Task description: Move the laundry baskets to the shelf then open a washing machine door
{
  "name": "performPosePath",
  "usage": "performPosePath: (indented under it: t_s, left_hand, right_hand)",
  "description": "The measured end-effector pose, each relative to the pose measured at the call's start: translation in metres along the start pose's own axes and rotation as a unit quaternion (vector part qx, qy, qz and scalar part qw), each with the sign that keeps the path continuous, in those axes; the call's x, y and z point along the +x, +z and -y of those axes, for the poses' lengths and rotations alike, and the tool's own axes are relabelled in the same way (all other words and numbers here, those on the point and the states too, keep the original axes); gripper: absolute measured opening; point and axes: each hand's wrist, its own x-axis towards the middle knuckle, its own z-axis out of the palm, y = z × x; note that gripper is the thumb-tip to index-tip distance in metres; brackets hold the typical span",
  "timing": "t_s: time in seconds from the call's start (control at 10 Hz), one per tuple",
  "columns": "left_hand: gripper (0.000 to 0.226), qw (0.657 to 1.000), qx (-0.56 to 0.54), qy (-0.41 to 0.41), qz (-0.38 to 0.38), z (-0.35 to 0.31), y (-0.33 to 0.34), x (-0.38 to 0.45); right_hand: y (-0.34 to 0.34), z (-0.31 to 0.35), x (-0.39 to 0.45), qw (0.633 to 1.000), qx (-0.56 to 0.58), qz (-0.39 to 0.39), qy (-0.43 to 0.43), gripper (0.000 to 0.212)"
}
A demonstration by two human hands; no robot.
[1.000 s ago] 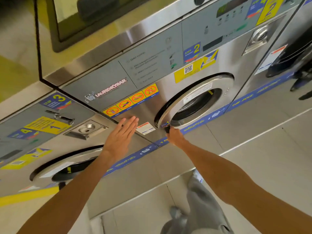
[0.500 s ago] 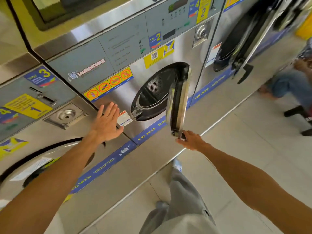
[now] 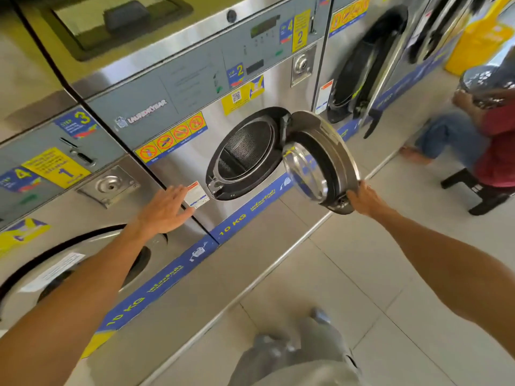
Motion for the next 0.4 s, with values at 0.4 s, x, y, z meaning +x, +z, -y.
performPosePath:
  t_s: [0.4]
  left_hand:
    - [0.07,0.993,-0.064,-0.093,0.022,-0.09,0.014,-0.041]
  right_hand:
    - [-0.027,-0.015,0.02,0.998,-0.049,-0.017,-0.036,0.07]
